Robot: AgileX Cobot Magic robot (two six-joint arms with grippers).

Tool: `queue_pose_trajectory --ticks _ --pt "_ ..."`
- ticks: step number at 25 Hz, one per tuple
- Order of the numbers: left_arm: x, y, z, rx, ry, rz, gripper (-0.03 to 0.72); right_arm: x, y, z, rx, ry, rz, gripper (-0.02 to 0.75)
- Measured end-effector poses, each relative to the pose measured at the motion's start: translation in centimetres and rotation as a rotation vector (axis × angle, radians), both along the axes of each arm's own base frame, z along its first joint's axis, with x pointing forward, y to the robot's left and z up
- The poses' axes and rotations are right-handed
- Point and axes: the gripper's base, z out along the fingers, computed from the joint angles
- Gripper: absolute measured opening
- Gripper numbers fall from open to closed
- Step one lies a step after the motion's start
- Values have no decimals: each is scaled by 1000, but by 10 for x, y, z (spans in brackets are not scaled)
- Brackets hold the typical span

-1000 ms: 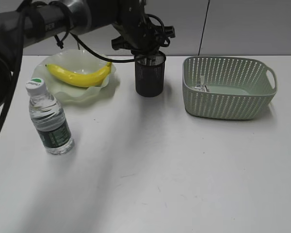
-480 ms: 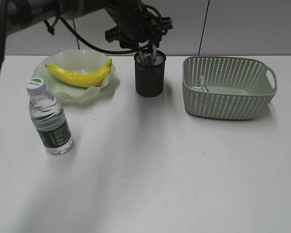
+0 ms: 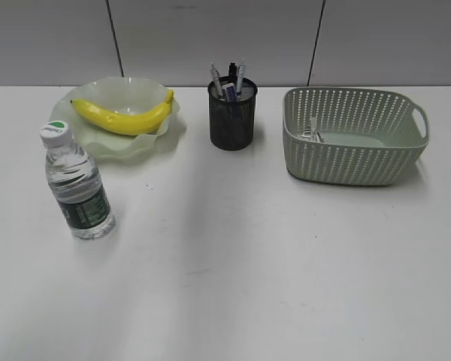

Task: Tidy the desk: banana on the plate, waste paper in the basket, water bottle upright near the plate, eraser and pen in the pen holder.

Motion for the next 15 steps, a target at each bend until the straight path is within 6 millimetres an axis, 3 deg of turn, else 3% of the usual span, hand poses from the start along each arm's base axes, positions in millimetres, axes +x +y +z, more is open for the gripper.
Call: queue_pose_trajectory --ticks 5,8,10,15 --pt "-56 14 73 -34 -157 -120 435 0 0 0 0 0 0 318" --pt "-96 23 99 -13 -213 -221 435 0 0 0 0 0 0 318" --pt "-123 35 108 -2 -229 -270 435 0 0 0 0 0 0 318" --pt "-186 83 96 31 -183 -304 435 0 0 0 -1 0 0 318"
